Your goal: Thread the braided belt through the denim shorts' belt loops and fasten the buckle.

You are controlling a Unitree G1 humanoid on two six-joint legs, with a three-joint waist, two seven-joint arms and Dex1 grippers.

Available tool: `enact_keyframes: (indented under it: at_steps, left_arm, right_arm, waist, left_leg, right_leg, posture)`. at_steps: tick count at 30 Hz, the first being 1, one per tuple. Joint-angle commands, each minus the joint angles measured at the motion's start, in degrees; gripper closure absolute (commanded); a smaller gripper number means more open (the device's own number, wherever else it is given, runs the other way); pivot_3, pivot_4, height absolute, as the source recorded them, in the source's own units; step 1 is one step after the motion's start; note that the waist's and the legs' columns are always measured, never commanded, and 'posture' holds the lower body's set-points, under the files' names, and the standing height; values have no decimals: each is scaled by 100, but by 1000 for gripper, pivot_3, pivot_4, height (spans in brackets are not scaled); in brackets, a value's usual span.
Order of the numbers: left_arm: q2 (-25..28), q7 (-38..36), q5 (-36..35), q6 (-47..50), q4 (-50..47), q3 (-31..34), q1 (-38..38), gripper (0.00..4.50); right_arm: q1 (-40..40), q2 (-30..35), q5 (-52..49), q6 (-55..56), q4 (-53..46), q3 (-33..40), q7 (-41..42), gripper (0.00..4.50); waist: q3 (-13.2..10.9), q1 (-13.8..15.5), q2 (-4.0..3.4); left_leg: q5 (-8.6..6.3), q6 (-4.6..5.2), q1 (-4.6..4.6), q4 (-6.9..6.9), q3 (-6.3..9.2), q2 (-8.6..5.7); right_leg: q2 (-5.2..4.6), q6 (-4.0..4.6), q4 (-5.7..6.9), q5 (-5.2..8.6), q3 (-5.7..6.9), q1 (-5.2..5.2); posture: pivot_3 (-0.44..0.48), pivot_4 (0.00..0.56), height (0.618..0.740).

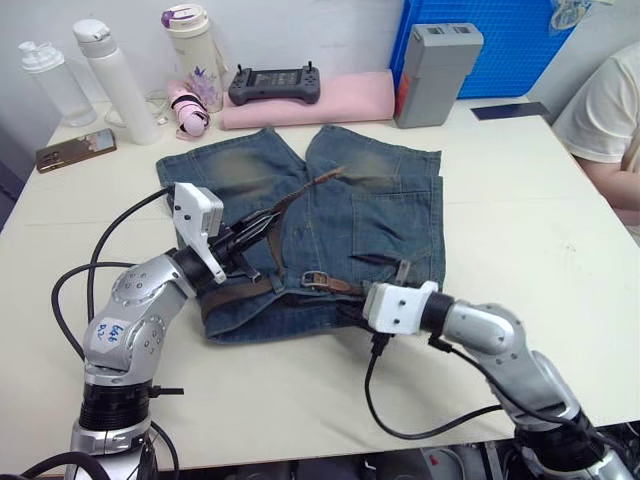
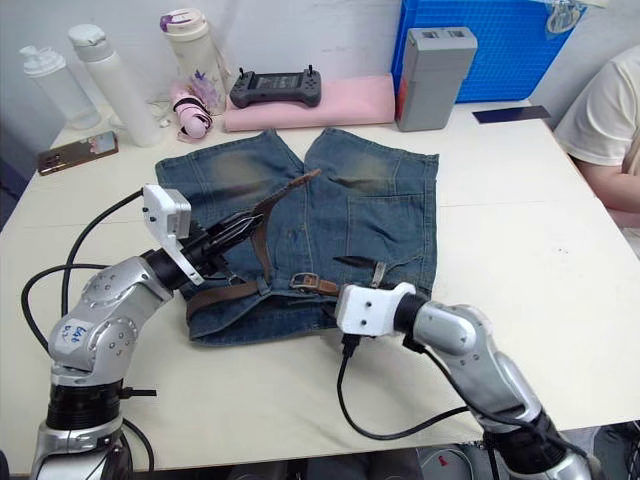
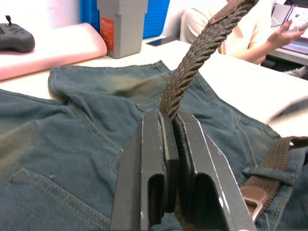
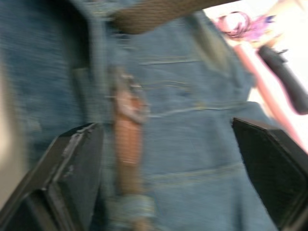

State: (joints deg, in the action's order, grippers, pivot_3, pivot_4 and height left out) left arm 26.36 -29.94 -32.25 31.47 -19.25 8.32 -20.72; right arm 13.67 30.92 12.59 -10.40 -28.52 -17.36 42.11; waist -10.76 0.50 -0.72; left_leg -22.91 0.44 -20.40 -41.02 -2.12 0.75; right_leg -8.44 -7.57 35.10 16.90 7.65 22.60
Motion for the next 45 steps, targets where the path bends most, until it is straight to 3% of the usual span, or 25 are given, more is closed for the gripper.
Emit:
enact_keyframes:
  at_steps: [1,8,11,19,26,36,45]
  left_arm:
    - [33,27,-151,38,-268,133,-84,4500]
    - [75,-5,-169,105,-324,176,-26,4500]
    - [101,-37,-177,111,-331,185,-4,4500]
    - [205,-132,-147,115,-376,96,136,4500]
    - [561,-294,314,73,-410,-240,689,4500]
    - [579,-168,53,520,-1078,-9,1635,4500]
    - [10,1076,-68,1741,-932,293,1492,4500]
  right_arm:
    - [22,-103,239,-21,135,-93,-237,24]
    - [100,-409,228,-442,473,-185,-321,24]
    - [110,-486,225,-578,442,-225,-321,750]
    - [267,-654,284,-966,474,-227,-418,4478]
    - [623,-1008,-10,-1939,96,125,-502,4478]
    - [1149,-1808,-554,-4247,-300,724,-1016,4478]
    - [1209,-1773,-824,-4528,-510,572,-1249,4478]
  waist:
    - [0,-1,0]
    - [0,-4,0]
    - [0,-7,0]
    - [0,-43,0]
    - [0,-61,-1]
    - [0,-40,-1]
    - [0,-52,-1]
  left_leg:
    - [0,0,0,0,0,0]
    - [0,0,-1,0,1,0]
    - [0,0,-1,0,1,0]
    - [0,0,-1,0,1,0]
    - [0,0,-1,2,-1,1]
    - [0,0,-4,1,5,-2]
    - [0,0,-2,2,1,-4]
  right_leg:
    - [0,0,0,0,0,0]
    - [1,0,-2,0,1,0]
    - [1,0,-1,0,2,0]
    - [1,0,-1,0,0,0]
    - [2,0,-1,0,-3,3]
    - [-2,0,2,0,-4,4]
    - [-1,0,11,0,-6,9]
  posture:
    - [0,150,705]
    - [0,150,705]
    - [0,150,705]
    - [0,150,705]
    - [0,150,705]
    - [0,150,705]
    - [0,150,705]
